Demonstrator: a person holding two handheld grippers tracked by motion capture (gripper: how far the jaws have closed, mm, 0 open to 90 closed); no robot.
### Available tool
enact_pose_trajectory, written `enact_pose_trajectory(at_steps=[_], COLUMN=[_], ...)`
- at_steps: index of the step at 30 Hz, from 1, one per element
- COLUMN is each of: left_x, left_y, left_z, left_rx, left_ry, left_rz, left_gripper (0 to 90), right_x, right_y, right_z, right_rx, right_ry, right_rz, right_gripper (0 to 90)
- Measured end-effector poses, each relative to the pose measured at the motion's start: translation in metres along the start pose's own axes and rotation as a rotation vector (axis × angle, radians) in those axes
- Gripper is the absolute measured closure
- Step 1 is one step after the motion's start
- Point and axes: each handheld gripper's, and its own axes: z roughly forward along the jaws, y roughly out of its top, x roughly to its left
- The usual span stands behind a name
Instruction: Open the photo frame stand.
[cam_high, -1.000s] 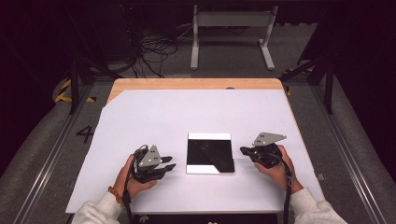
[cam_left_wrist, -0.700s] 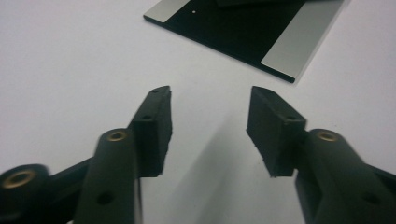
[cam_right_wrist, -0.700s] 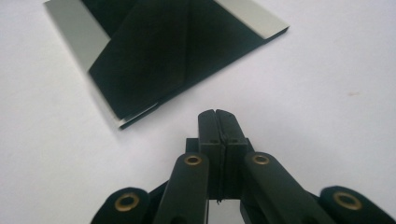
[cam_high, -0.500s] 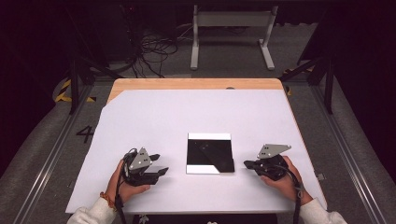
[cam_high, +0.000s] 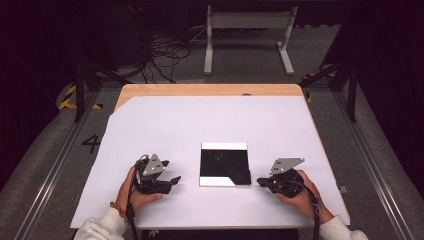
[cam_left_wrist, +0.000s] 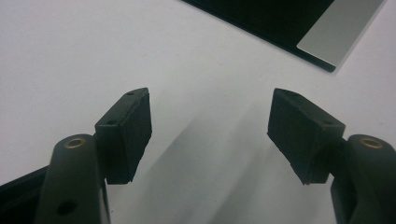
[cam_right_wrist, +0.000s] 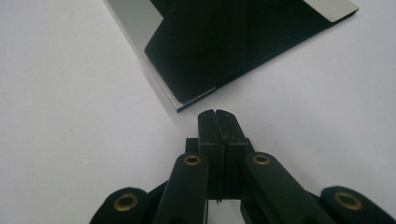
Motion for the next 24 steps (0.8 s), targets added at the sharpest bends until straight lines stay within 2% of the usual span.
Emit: enact_pose_trajectory(at_steps=[5, 7, 14, 18, 24], left_x=[-0.005, -0.006, -0.010, -0.011, -0.011], left_y=[0.003, 0.003, 0.003, 0.004, 0.004], left_z=[0.001, 0.002, 0.005, 0.006, 0.008], left_rx=[-0.005, -0.003, 0.012, 0.013, 0.021], left_ry=[-0.017, -0.028, -0.044, -0.047, -0.058], left_rz=[0.008, -0.002, 0.008, 0.011, 0.008], left_gripper=[30.3, 30.0, 29.2, 29.1, 28.7], right_x=[0.006, 0.007, 0.009, 0.011, 0.009], right_y=[0.004, 0.006, 0.010, 0.018, 0.025], right_z=[0.005, 0.008, 0.009, 0.010, 0.013], right_rx=[0.027, 0.038, 0.057, 0.122, 0.169], right_ry=[0.010, 0.011, 0.025, 0.021, 0.033], right_rz=[-0.006, -0.007, -0.017, -0.059, -0.031], right_gripper=[88.8, 88.5, 89.4, 89.9, 89.4])
